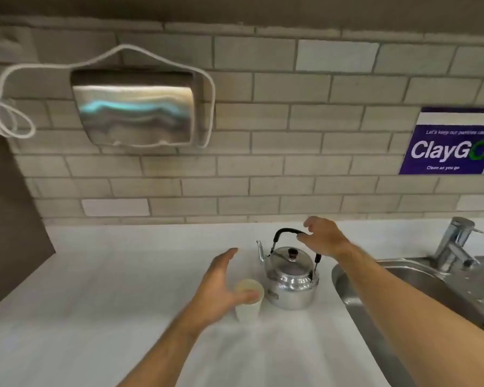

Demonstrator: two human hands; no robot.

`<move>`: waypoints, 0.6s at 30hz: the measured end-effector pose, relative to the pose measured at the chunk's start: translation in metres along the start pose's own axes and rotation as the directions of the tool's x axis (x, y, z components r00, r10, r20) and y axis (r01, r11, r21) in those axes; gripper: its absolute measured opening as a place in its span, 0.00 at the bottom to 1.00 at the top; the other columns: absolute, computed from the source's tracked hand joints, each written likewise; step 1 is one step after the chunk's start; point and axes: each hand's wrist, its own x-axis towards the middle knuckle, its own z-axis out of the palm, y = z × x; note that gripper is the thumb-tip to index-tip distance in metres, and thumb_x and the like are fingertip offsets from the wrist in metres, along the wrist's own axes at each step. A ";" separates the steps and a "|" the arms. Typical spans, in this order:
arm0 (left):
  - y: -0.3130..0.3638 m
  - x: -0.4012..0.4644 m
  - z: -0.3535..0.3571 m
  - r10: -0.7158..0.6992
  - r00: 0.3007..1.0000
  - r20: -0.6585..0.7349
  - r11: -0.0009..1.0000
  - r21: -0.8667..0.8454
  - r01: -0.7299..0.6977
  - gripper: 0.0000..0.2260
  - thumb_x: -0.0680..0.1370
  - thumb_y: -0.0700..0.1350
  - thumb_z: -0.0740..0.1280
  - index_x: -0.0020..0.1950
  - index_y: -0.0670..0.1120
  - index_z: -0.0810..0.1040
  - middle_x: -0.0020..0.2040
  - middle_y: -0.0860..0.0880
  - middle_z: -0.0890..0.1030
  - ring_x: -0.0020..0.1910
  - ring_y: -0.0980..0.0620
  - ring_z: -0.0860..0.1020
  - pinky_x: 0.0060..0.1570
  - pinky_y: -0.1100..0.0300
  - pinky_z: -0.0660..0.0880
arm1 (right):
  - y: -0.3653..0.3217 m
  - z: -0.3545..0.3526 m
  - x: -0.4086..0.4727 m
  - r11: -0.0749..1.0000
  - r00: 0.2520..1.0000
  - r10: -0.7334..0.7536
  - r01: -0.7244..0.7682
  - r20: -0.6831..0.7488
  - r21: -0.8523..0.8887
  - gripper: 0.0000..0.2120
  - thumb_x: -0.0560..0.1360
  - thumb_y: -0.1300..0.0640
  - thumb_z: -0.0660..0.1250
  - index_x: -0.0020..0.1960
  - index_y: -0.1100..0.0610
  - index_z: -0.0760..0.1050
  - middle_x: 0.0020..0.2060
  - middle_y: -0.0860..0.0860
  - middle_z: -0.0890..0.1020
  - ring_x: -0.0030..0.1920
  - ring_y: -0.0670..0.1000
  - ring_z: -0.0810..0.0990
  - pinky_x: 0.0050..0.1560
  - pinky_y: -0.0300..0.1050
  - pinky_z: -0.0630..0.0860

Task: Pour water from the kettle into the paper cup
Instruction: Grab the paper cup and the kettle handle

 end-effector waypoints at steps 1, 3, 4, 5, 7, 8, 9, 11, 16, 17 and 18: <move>-0.007 -0.004 0.008 -0.047 0.999 0.016 0.999 -0.026 0.048 0.48 0.61 0.50 0.82 0.75 0.53 0.60 0.71 0.57 0.64 0.69 0.58 0.64 0.68 0.60 0.62 | 0.003 0.004 0.003 1.000 1.000 0.008 -0.008 -0.002 -0.001 0.19 0.77 0.52 0.70 0.65 0.59 0.77 0.60 0.55 0.82 0.51 0.54 0.79 0.48 0.44 0.74; -0.024 -0.011 0.024 -0.142 0.990 0.009 0.986 -0.085 0.143 0.53 0.60 0.48 0.83 0.77 0.54 0.55 0.73 0.56 0.60 0.71 0.57 0.61 0.70 0.58 0.60 | 0.009 0.011 0.010 1.000 0.997 -0.005 0.007 -0.071 0.017 0.17 0.77 0.51 0.71 0.62 0.60 0.79 0.54 0.55 0.84 0.46 0.52 0.77 0.43 0.43 0.73; -0.032 -0.015 0.033 -0.188 0.982 0.013 0.975 -0.121 0.188 0.55 0.59 0.46 0.84 0.78 0.53 0.54 0.74 0.54 0.60 0.72 0.55 0.61 0.70 0.57 0.61 | 0.010 0.014 0.013 0.999 0.996 0.002 0.002 -0.093 0.040 0.17 0.77 0.50 0.71 0.61 0.59 0.79 0.50 0.53 0.83 0.45 0.51 0.76 0.42 0.42 0.71; -0.038 -0.016 0.041 -0.228 0.974 0.000 0.961 -0.159 0.225 0.55 0.59 0.43 0.84 0.78 0.52 0.53 0.74 0.52 0.61 0.72 0.53 0.62 0.69 0.57 0.62 | 0.011 0.018 0.017 0.998 0.995 0.017 -0.010 -0.100 0.070 0.17 0.77 0.50 0.71 0.61 0.59 0.79 0.46 0.50 0.82 0.43 0.49 0.76 0.38 0.40 0.69; -0.048 -0.017 0.054 -0.281 0.960 -0.021 0.940 -0.210 0.271 0.54 0.60 0.40 0.83 0.78 0.50 0.54 0.73 0.49 0.65 0.69 0.51 0.66 0.65 0.58 0.64 | 0.011 0.022 0.023 0.994 0.997 0.039 -0.032 -0.065 0.104 0.15 0.77 0.49 0.70 0.56 0.60 0.80 0.37 0.45 0.80 0.36 0.45 0.76 0.32 0.36 0.67; -0.048 -0.018 0.057 -0.292 0.956 -0.025 0.934 -0.223 0.279 0.53 0.61 0.39 0.83 0.78 0.49 0.54 0.72 0.48 0.67 0.68 0.51 0.68 0.64 0.59 0.65 | 0.011 0.025 0.025 0.993 0.998 0.044 -0.039 -0.046 0.114 0.15 0.77 0.50 0.70 0.53 0.62 0.81 0.34 0.46 0.79 0.33 0.45 0.75 0.31 0.37 0.67; -0.050 -0.018 0.061 -0.299 0.954 -0.031 0.927 -0.248 0.282 0.52 0.62 0.38 0.82 0.77 0.48 0.55 0.71 0.47 0.69 0.67 0.51 0.70 0.64 0.58 0.67 | 0.013 0.030 0.027 0.991 0.999 0.047 -0.044 -0.023 0.127 0.16 0.77 0.50 0.69 0.51 0.65 0.81 0.32 0.49 0.79 0.32 0.47 0.74 0.31 0.40 0.68; -0.056 -0.018 0.066 -0.302 0.952 -0.057 0.921 -0.275 0.276 0.47 0.63 0.36 0.81 0.76 0.47 0.59 0.68 0.46 0.74 0.65 0.50 0.73 0.65 0.55 0.70 | 0.014 0.037 0.028 0.986 0.999 0.052 -0.050 -0.009 0.161 0.18 0.77 0.50 0.69 0.44 0.67 0.80 0.30 0.51 0.77 0.31 0.51 0.72 0.31 0.44 0.67; -0.063 -0.015 0.069 -0.292 0.948 -0.126 0.927 -0.281 0.248 0.30 0.65 0.36 0.79 0.63 0.53 0.74 0.56 0.52 0.83 0.54 0.57 0.81 0.51 0.64 0.78 | 0.014 0.043 0.029 0.969 0.996 0.076 -0.064 -0.040 0.238 0.24 0.73 0.46 0.74 0.27 0.56 0.68 0.24 0.49 0.71 0.27 0.50 0.69 0.27 0.43 0.64; -0.065 -0.015 0.069 -0.296 0.946 -0.130 0.923 -0.293 0.248 0.29 0.65 0.37 0.79 0.62 0.53 0.75 0.55 0.54 0.83 0.52 0.59 0.81 0.47 0.67 0.78 | 0.014 0.043 0.028 0.968 0.996 0.076 -0.062 -0.047 0.242 0.24 0.73 0.46 0.74 0.27 0.56 0.69 0.23 0.48 0.71 0.27 0.50 0.69 0.26 0.42 0.64; -0.067 -0.015 0.070 -0.300 0.945 -0.130 0.918 -0.308 0.250 0.29 0.65 0.37 0.79 0.62 0.53 0.75 0.54 0.55 0.83 0.50 0.61 0.81 0.45 0.69 0.78 | 0.013 0.041 0.026 0.969 0.996 0.072 -0.057 -0.055 0.240 0.24 0.72 0.45 0.75 0.26 0.55 0.69 0.23 0.47 0.71 0.26 0.49 0.69 0.25 0.41 0.63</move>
